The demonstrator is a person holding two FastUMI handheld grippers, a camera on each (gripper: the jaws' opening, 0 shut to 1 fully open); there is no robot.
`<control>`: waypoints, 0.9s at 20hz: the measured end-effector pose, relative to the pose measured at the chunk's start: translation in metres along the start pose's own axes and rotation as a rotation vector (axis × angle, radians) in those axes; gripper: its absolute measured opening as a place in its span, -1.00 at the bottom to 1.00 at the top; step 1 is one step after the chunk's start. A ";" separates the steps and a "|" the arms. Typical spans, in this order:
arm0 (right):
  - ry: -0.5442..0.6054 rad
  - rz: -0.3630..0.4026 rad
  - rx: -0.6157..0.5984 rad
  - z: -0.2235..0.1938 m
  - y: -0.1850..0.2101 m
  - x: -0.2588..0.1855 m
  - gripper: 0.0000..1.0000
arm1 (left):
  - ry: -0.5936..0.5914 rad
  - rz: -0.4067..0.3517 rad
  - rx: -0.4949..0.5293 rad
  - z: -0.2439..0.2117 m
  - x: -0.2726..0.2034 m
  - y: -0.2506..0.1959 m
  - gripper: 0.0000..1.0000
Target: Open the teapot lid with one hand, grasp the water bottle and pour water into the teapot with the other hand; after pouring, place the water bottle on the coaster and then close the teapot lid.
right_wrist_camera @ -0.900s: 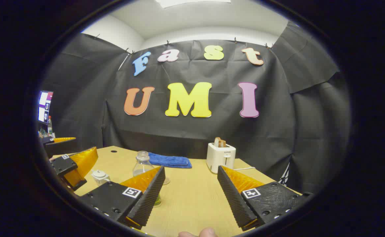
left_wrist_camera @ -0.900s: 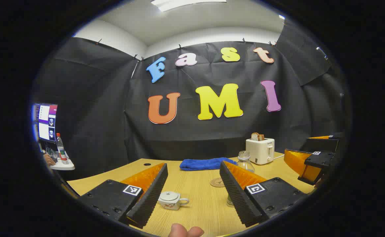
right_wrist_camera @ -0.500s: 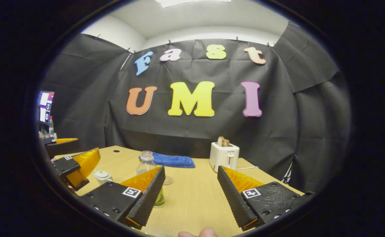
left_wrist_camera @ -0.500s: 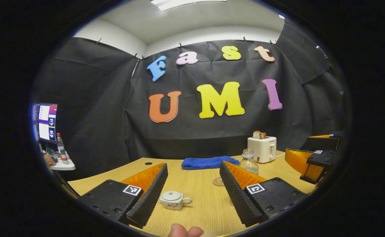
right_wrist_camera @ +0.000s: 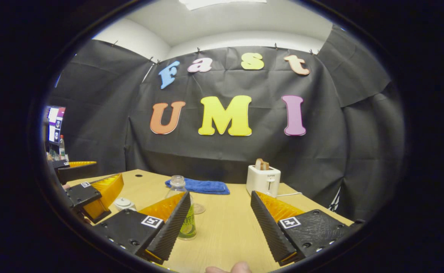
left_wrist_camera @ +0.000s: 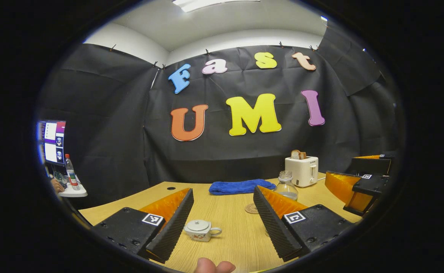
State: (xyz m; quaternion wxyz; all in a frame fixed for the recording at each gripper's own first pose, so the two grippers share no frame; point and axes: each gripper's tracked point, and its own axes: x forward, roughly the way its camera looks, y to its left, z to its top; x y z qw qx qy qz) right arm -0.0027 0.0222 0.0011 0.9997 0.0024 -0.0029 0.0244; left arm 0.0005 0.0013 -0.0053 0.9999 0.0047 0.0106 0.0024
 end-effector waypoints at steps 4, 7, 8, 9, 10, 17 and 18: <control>0.001 -0.003 -0.001 -0.001 -0.002 0.002 0.90 | 0.008 0.000 -0.004 -0.002 0.000 0.001 0.98; -0.006 -0.009 0.013 -0.002 -0.005 0.002 0.94 | 0.022 -0.004 -0.008 -0.005 0.002 0.002 0.98; -0.005 -0.007 0.015 -0.002 -0.004 0.003 0.90 | 0.034 0.009 -0.002 -0.008 0.002 0.006 0.98; -0.001 -0.005 0.018 -0.005 -0.004 0.004 0.91 | 0.042 0.021 0.002 -0.012 0.002 0.011 0.98; 0.001 -0.003 0.018 -0.006 -0.004 0.004 0.91 | 0.048 0.023 0.001 -0.015 0.003 0.018 0.98; 0.061 0.011 0.018 -0.042 -0.008 0.015 0.91 | 0.181 0.024 -0.045 -0.069 0.010 0.048 0.99; 0.071 0.011 0.020 -0.045 -0.009 0.017 0.90 | 0.200 0.023 -0.053 -0.075 0.014 0.049 0.98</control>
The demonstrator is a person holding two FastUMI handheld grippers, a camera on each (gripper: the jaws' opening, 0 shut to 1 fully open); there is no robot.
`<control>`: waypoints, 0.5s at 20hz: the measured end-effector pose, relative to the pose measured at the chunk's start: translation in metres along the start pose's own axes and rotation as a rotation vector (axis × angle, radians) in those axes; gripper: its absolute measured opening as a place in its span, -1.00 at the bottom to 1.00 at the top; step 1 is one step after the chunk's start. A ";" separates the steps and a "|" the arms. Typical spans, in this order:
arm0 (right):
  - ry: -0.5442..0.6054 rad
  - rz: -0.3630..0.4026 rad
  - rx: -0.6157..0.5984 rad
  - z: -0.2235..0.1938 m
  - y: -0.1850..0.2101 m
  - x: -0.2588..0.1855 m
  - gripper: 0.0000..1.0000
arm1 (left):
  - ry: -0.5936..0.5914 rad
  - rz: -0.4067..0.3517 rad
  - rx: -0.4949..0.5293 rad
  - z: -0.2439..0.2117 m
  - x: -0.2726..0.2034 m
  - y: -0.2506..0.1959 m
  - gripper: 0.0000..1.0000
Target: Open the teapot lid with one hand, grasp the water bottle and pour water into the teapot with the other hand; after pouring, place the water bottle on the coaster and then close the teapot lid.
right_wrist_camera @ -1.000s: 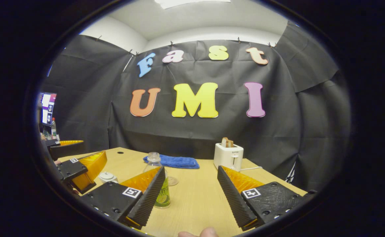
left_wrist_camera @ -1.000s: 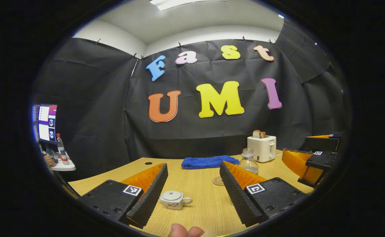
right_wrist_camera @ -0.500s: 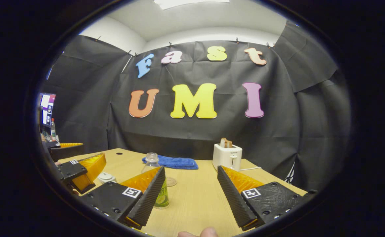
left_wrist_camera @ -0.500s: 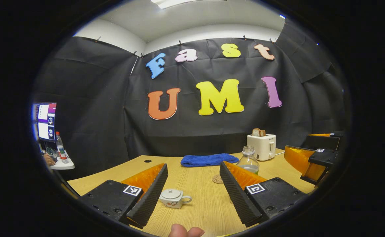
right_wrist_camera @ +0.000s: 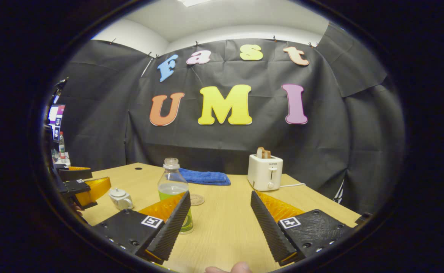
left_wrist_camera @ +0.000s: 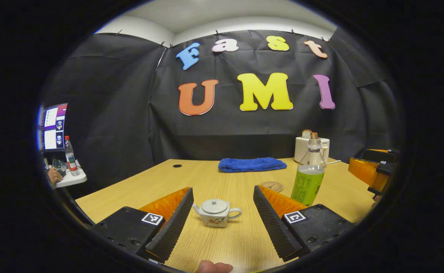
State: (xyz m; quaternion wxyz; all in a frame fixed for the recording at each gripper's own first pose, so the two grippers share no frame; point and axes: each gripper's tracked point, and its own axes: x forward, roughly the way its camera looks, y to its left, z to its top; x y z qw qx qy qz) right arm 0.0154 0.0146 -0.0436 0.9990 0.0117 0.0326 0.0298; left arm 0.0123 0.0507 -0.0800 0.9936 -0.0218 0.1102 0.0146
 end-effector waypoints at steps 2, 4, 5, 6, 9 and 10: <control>0.011 -0.003 -0.003 -0.003 -0.002 0.004 0.91 | 0.025 0.008 -0.011 -0.007 0.009 0.005 0.99; 0.018 -0.010 -0.010 -0.006 -0.006 0.005 0.90 | 0.046 -0.005 -0.011 -0.012 0.024 0.006 0.99; 0.021 -0.015 -0.012 -0.007 -0.008 0.006 0.90 | 0.062 -0.005 -0.007 -0.015 0.030 0.006 0.99; 0.024 -0.020 -0.012 -0.008 -0.011 0.006 0.91 | 0.081 -0.004 -0.004 -0.021 0.035 0.008 0.96; 0.028 -0.038 -0.021 -0.009 -0.017 0.009 0.90 | 0.118 -0.005 -0.004 -0.028 0.047 0.008 0.79; 0.029 -0.042 -0.023 -0.009 -0.019 0.009 0.90 | 0.123 -0.004 -0.003 -0.029 0.051 0.008 0.66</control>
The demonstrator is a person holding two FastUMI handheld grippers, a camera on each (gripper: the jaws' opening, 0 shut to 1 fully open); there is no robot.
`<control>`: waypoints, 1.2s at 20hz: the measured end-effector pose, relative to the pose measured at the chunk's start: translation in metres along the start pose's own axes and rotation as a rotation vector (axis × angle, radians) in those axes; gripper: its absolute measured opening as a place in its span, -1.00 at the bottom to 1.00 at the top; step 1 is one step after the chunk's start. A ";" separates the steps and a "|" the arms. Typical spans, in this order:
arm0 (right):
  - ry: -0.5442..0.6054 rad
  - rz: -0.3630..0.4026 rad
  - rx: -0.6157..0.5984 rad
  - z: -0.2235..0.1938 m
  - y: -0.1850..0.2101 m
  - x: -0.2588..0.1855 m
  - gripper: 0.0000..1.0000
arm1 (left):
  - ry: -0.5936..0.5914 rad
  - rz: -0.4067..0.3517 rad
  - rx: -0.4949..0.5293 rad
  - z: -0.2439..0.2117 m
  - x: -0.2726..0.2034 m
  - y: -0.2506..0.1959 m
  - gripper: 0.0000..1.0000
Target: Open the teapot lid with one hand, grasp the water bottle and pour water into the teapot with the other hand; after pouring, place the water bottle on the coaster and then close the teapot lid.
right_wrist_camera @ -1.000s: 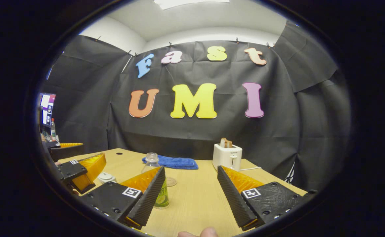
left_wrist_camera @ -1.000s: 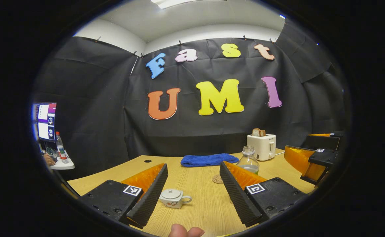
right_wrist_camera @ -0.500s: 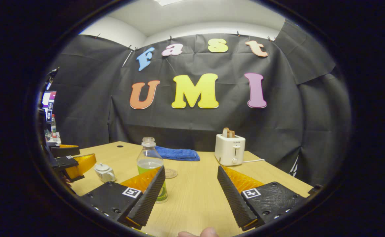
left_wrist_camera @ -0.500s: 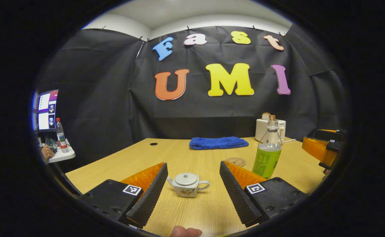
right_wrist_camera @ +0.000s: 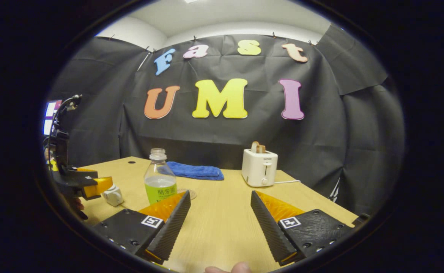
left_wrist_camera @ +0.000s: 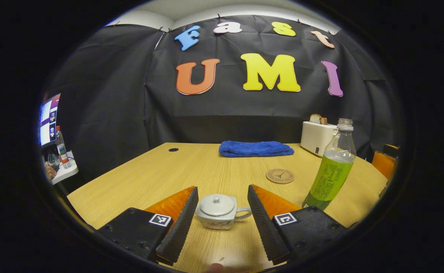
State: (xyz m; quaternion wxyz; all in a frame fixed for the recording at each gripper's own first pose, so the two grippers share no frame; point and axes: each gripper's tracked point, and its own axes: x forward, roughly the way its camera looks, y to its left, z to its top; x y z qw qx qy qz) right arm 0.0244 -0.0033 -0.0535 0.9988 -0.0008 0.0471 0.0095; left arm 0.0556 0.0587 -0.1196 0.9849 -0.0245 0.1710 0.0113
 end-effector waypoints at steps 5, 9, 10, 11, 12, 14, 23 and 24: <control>0.006 -0.009 -0.007 -0.001 -0.006 0.002 0.90 | 0.058 0.018 0.011 -0.013 0.015 0.002 0.27; 0.010 -0.008 -0.017 -0.003 -0.005 0.002 0.90 | 0.049 0.052 0.032 -0.012 0.017 0.009 -0.05; 0.012 -0.008 -0.018 -0.003 -0.004 0.002 0.96 | 0.047 0.061 0.040 -0.013 0.016 0.010 -0.16; 0.012 -0.007 -0.018 -0.004 -0.004 0.003 0.96 | 0.040 0.067 0.046 -0.012 0.017 0.012 -0.23; 0.015 -0.007 -0.018 -0.005 -0.005 0.004 0.96 | 0.039 0.074 0.048 -0.012 0.018 0.014 -0.37; 0.022 -0.005 -0.014 -0.008 -0.005 0.005 0.91 | 0.034 0.083 0.050 -0.011 0.019 0.015 -0.59; 0.026 -0.020 0.000 -0.015 -0.015 0.011 0.90 | -0.005 0.070 0.023 0.001 0.016 0.015 -0.94; 0.027 -0.021 0.004 -0.015 -0.015 0.013 0.91 | -0.017 0.069 0.025 0.005 0.016 0.018 -0.94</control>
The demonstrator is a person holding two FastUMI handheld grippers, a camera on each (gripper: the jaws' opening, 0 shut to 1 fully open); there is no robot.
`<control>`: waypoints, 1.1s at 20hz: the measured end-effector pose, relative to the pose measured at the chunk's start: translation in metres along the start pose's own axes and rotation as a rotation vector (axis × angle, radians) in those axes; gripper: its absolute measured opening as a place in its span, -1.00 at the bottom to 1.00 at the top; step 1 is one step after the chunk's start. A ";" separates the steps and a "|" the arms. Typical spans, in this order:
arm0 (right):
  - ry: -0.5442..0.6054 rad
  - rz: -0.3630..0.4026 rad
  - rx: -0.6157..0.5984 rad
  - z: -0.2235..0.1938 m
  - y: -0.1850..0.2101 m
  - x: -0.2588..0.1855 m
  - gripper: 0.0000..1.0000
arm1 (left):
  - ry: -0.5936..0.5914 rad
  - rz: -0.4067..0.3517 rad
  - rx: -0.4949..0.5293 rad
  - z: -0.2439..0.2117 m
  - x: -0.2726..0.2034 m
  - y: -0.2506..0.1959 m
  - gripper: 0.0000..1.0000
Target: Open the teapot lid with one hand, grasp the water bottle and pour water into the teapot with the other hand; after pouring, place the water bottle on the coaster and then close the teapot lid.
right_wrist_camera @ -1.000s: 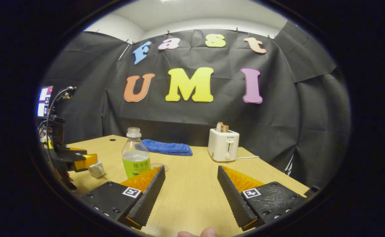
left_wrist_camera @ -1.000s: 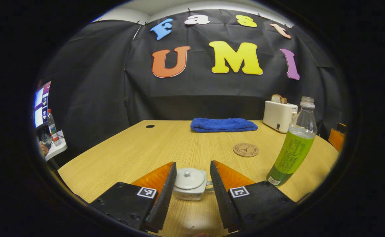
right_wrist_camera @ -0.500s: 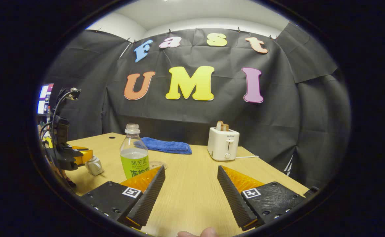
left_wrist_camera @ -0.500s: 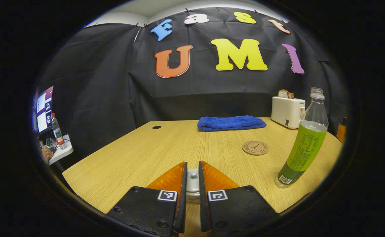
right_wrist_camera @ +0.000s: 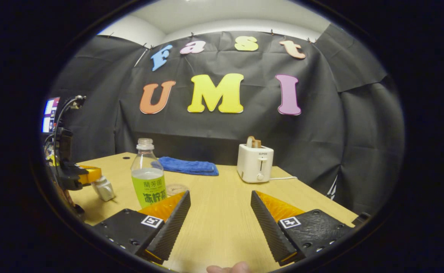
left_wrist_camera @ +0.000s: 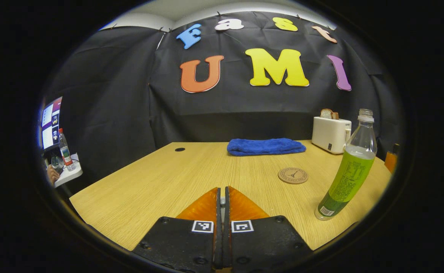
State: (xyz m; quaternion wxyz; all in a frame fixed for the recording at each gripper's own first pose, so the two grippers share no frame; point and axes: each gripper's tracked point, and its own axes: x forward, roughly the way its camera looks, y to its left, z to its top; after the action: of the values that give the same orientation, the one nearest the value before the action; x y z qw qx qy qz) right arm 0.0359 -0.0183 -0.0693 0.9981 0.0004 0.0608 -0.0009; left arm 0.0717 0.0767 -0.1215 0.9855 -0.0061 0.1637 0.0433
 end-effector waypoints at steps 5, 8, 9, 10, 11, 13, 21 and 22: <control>0.015 0.058 0.022 -0.005 0.013 0.003 0.91 | -0.038 -0.021 -0.012 0.022 -0.010 0.001 -0.94; 0.038 0.154 0.022 -0.009 0.035 -0.004 0.91 | -0.068 -0.049 -0.023 0.034 -0.022 -0.004 -0.94; 0.043 0.181 0.018 -0.011 0.042 -0.007 0.91 | -0.077 -0.055 -0.022 0.038 -0.026 -0.004 -0.94; 0.047 0.199 0.010 -0.012 0.049 -0.009 0.91 | -0.084 -0.060 -0.021 0.040 -0.030 -0.004 -0.94; 0.051 0.217 0.004 -0.014 0.056 -0.012 0.91 | -0.091 -0.066 -0.022 0.041 -0.034 -0.004 -0.94; 0.055 0.242 -0.009 -0.016 0.070 -0.012 0.91 | -0.099 -0.076 -0.024 0.043 -0.042 -0.004 -0.94; 0.086 0.291 -0.022 -0.025 0.118 0.020 0.92 | -0.112 -0.084 -0.042 0.044 -0.061 0.010 -0.94; 0.092 0.292 -0.026 -0.026 0.123 0.026 0.91 | -0.113 -0.083 -0.044 0.043 -0.061 0.012 -0.94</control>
State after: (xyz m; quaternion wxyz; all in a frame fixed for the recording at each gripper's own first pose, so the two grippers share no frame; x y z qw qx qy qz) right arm 0.0583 0.1043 -0.0984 0.9837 -0.0035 0.1057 0.1452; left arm 0.0273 0.0851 -0.0608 0.9938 -0.0322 0.1062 0.0062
